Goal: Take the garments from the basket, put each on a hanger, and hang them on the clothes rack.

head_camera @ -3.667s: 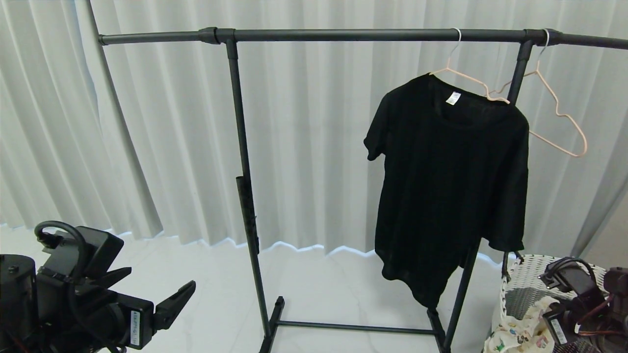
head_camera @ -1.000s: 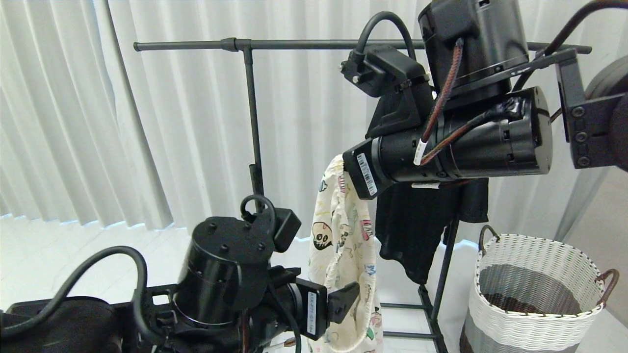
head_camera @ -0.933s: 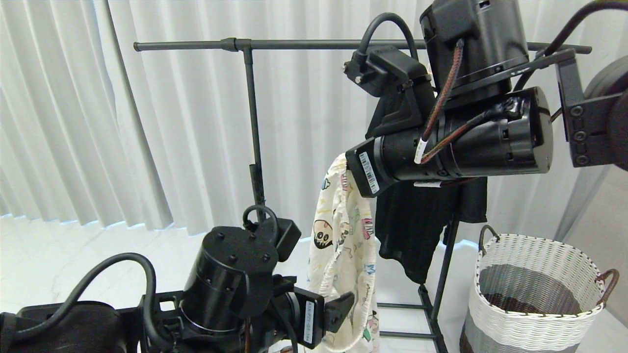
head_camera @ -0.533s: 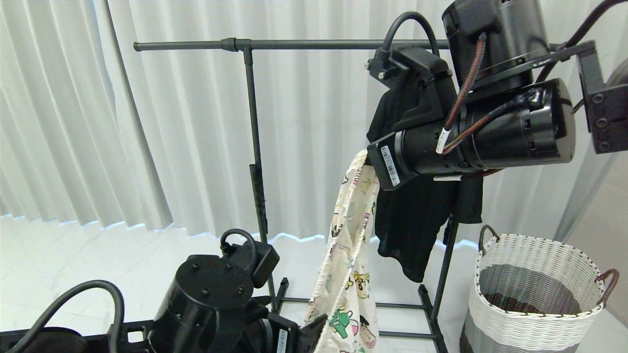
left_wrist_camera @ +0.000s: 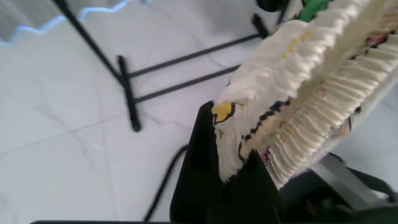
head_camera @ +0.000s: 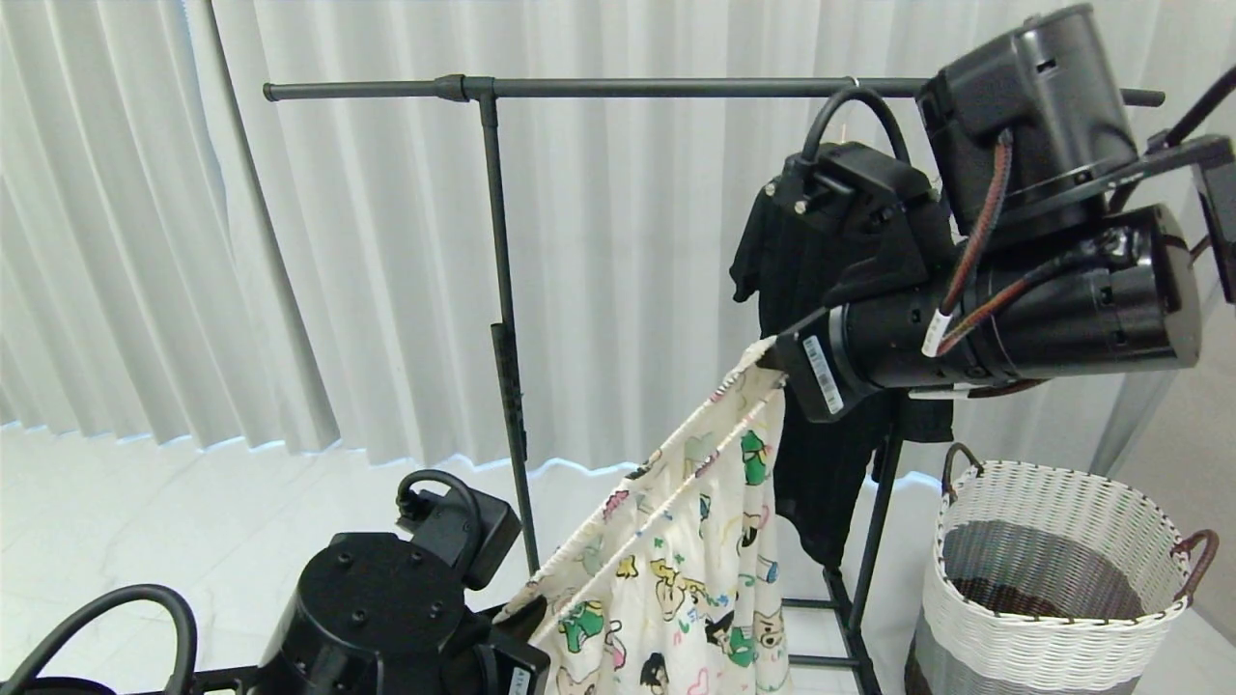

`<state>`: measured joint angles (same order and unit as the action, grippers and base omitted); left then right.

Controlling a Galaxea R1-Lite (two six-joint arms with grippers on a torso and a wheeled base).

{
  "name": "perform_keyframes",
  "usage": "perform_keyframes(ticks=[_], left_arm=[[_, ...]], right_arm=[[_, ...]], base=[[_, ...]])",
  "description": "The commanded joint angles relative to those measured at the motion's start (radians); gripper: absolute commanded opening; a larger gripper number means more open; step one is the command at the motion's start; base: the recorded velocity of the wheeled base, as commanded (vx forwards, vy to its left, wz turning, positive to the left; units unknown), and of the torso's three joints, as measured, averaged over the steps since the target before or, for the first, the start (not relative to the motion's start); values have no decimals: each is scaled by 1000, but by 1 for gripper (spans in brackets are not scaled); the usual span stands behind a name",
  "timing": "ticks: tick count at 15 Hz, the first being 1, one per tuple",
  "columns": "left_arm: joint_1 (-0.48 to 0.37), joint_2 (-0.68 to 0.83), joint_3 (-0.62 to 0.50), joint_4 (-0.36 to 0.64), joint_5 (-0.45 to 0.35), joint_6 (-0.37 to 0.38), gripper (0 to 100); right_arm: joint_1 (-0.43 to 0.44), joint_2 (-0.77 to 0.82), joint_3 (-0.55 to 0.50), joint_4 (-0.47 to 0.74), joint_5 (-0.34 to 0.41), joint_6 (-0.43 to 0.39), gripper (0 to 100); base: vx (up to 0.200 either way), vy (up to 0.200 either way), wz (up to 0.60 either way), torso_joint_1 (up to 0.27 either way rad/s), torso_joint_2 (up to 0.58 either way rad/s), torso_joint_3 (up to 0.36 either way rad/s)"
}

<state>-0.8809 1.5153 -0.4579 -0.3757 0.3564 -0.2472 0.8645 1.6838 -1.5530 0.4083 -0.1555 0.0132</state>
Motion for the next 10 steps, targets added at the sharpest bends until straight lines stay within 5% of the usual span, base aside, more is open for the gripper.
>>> perform_keyframes(ticks=[1,2,5,10], left_arm=[[-3,-43,-19,1,1,17,0],[6,-63,-61,28,-11,25,0],[49,-78,-363,393,-36,23,0],[94,-49,-1013,1088,-306,22,0]], right_arm=[[-55,-108,136,0,-1,7,0],[-74,-153,200,0,-1,7,0],[-97,-282,321,43,-12,7,0],[-99,-343,217,110,-12,7,0]], base=[[0,0,0,0,0,0],[0,0,0,0,0,0],[0,0,0,0,0,0],[0,0,0,0,0,0]])
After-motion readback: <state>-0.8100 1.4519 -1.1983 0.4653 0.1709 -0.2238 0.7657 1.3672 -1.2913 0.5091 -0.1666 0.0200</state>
